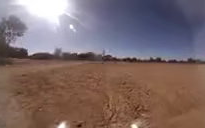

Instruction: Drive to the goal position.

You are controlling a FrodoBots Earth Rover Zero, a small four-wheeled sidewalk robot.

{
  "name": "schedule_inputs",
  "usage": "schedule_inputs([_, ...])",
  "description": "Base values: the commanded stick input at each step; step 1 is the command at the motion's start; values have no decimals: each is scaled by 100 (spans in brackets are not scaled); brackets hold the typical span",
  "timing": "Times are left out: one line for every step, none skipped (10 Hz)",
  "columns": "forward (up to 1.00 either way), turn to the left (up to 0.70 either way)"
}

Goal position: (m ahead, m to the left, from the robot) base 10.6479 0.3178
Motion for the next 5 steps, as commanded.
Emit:
schedule_inputs([50, 0])
schedule_inputs([50, 0])
schedule_inputs([50, 0])
schedule_inputs([50, 0])
schedule_inputs([50, 0])
